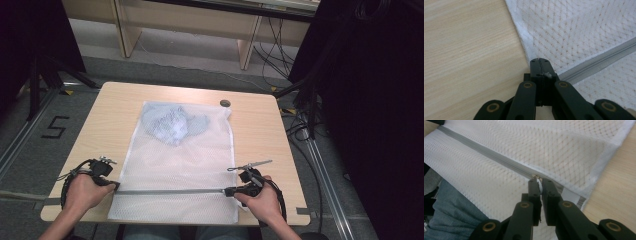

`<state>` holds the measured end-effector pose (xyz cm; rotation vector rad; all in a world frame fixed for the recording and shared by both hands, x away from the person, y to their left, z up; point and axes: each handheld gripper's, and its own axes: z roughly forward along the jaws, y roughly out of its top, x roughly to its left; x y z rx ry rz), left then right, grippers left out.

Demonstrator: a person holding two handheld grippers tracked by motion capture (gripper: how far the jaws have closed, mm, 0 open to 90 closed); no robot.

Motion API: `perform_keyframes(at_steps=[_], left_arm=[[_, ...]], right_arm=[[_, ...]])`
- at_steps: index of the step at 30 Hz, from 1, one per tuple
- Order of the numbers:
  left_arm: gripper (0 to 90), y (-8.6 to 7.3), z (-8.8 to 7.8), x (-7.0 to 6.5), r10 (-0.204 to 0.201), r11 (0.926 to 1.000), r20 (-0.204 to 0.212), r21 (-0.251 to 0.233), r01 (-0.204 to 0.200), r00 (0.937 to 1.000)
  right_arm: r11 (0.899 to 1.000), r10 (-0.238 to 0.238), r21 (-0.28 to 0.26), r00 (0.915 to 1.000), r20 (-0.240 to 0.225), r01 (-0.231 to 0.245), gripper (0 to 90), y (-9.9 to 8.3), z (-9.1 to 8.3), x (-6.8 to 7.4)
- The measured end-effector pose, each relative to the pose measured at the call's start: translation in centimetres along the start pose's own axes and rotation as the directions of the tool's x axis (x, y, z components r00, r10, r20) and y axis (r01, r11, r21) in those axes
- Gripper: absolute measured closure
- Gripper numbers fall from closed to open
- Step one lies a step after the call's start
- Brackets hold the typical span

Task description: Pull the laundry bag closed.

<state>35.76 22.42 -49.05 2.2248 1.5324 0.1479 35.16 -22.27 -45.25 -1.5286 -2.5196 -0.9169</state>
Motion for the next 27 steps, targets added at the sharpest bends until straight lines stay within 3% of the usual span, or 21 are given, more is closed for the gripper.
perform_keyframes(at_steps=[3,4,5,8,9,10,22,27], left_arm=[[89.9,0.0,0.0,0.0,-0.001,1.0,0.001,0.0,0.001,1.0],[89.9,0.0,0.0,0.1,0.004,1.0,0.003,0.0,-0.004,1.0],[89.9,0.0,0.0,0.0,0.003,1.0,0.004,-0.001,-0.003,1.0],[89.9,0.0,0.0,0.1,0.005,1.0,0.003,-0.002,-0.005,1.0],[89.9,0.0,0.0,0.1,0.005,1.0,0.004,-0.003,-0.005,1.0],[89.9,0.0,0.0,0.1,0.005,1.0,0.004,-0.002,-0.005,1.0],[89.9,0.0,0.0,0.0,0.003,1.0,0.003,-0.003,-0.003,1.0],[89.9,-0.1,0.0,0.0,0.006,1.0,-0.002,-0.001,-0.006,1.0]], right_arm=[[1.0,0.004,0.001,1.0,-0.005,-0.004,86.8,-0.1,-0.1,-0.1],[1.0,0.027,0.016,0.9996,0.001,-0.027,86.8,-0.2,-0.2,0.1],[1.0,-0.002,0.002,1.0,-0.003,0.002,86.8,-0.2,-0.1,-0.2],[1.0,0.019,0.013,0.9998,0.002,-0.019,86.8,-0.2,-0.3,-0.4],[1.0,0.003,0.004,1.0,0.004,-0.003,86.8,-0.3,-0.2,-0.5],[1.0,0.028,0.013,0.9996,0.008,-0.028,86.8,-0.4,-0.3,-0.5],[1.0,0.024,0.015,0.9997,0.01,-0.024,86.7,-0.9,-0.5,-1.7],[0.999,0.044,0.027,0.9987,0.027,-0.045,86.7,-1.2,-0.5,-1.9]])
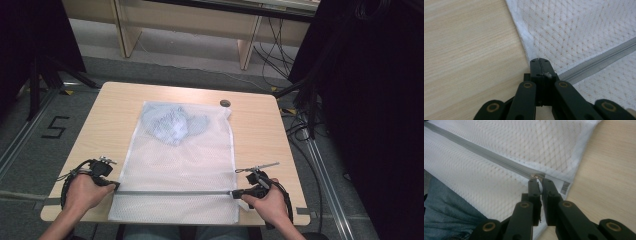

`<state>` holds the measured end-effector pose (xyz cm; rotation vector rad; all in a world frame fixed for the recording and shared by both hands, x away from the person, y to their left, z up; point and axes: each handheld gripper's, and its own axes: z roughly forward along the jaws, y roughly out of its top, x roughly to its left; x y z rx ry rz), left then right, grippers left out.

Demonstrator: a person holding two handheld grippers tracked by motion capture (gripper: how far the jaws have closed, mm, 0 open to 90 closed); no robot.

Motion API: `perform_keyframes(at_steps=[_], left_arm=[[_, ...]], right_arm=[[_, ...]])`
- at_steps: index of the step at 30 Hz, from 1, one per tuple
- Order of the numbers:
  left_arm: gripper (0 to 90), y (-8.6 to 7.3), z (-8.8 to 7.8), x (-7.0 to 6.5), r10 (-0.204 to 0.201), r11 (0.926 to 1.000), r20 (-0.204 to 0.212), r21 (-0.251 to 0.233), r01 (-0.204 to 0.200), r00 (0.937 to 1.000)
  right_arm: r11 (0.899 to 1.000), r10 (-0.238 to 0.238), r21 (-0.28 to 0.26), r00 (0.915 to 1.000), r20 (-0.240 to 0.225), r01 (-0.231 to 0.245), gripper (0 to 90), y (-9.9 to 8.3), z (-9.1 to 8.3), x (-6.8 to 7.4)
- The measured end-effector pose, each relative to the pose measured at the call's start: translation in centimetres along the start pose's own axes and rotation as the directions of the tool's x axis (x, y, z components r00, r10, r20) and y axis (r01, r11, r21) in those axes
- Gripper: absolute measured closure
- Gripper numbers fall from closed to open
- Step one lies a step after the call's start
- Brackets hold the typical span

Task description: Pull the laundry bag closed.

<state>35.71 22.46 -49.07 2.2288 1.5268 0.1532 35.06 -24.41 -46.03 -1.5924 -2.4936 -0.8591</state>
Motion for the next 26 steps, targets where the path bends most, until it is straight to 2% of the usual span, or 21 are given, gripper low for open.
perform_keyframes(at_steps=[1,2,3,4,5,6,8,12,13,14,19,20,21,22,23,24,25,26], left_arm=[[89.9,0.0,0.0,0.0,0.0,1.0,0.0,0.0,0.0,1.0],[89.9,0.0,0.0,0.0,-0.002,1.0,0.0,-0.001,0.002,1.0],[89.9,0.0,0.0,0.0,-0.001,1.0,0.001,-0.004,0.001,1.0],[89.9,0.0,0.0,0.0,-0.005,1.0,0.0,-0.005,0.005,1.0],[89.9,0.0,0.0,0.0,-0.005,1.0,0.0,-0.004,0.005,1.0],[89.9,0.0,0.0,0.0,-0.001,1.0,-0.001,0.001,0.001,1.0],[89.9,0.0,0.1,0.0,-0.008,0.9999,0.005,-0.012,0.008,1.0],[89.9,0.0,0.0,0.0,-0.013,0.9999,0.004,-0.007,0.013,0.9999],[89.9,0.0,0.0,0.0,-0.007,0.9999,0.005,-0.008,0.008,1.0],[89.9,0.0,0.0,0.0,-0.015,0.9999,0.004,-0.007,0.015,0.9999],[89.8,-0.2,0.0,0.2,-0.022,0.9996,0.018,-0.016,0.023,0.9996],[89.8,-0.2,0.0,0.3,-0.018,0.9997,0.017,-0.014,0.018,0.9997],[89.6,-0.2,0.0,0.1,-0.028,0.9992,0.007,-0.028,0.029,0.9996],[89.0,-0.2,0.0,0.1,-0.014,0.9997,0.011,-0.021,0.015,0.9998],[87.8,-0.2,-0.1,0.1,-0.011,0.9998,0.013,-0.018,0.011,0.9999],[84.3,-0.2,0.0,-0.1,-0.023,0.9994,0.019,-0.025,0.024,0.9995],[82.5,-0.1,-0.1,-0.1,-0.025,0.9994,0.016,-0.024,0.025,0.9996],[80.6,-0.1,-0.1,-0.1,-0.015,0.9994,0.017,-0.03,0.016,0.9997]], right_arm=[[1.0,-0.006,-0.005,1.0,0.002,0.006,86.7,-0.1,0.0,-0.2],[0.999,0.046,0.023,0.9989,-0.009,-0.045,86.6,-0.2,-0.2,0.1],[0.999,0.051,0.017,0.9986,-0.009,-0.051,86.6,-0.2,-0.2,0.1],[1.0,0.002,-0.004,1.0,0.005,-0.002,86.6,-0.2,0.0,-0.4],[1.0,-0.006,-0.002,1.0,0.005,0.006,86.5,-0.2,-0.1,-0.5],[1.0,0.014,0.008,0.9998,0.016,-0.014,86.5,-0.3,-0.1,-0.5],[1.0,0.003,0.011,0.9998,0.018,-0.003,86.5,-0.3,-0.1,-0.6],[1.0,-0.012,0.008,0.9998,0.014,0.012,86.4,-0.4,0.0,-0.8],[1.0,0.008,0.011,0.9996,0.027,-0.008,86.3,-0.5,0.0,-0.8],[1.0,0.004,0.013,1.0,0.001,-0.004,86.3,-0.4,0.0,-0.8],[1.0,-0.009,0.007,0.9999,0.008,0.009,85.7,-0.4,0.0,-0.8],[0.999,-0.037,-0.023,0.9993,-0.008,0.037,83.0,-0.5,-0.1,-0.9],[0.999,-0.018,-0.031,0.9998,-0.013,0.017,78.0,-0.5,-0.4,-0.9],[0.998,0.009,-0.068,0.9992,-0.039,-0.011,72.5,-0.5,-0.7,-0.8],[0.996,0.0,-0.094,0.9991,-0.043,-0.004,69.8,-0.4,-0.8,-1.0],[0.994,0.039,-0.101,0.9986,-0.037,-0.042,67.0,-0.3,-1.1,-0.9],[0.994,0.009,-0.11,0.9996,-0.026,-0.012,65.4,-0.3,-1.4,-1.5],[0.993,0.019,-0.117,0.9994,-0.029,-0.022,64.7,-0.2,-1.4,-1.7]])
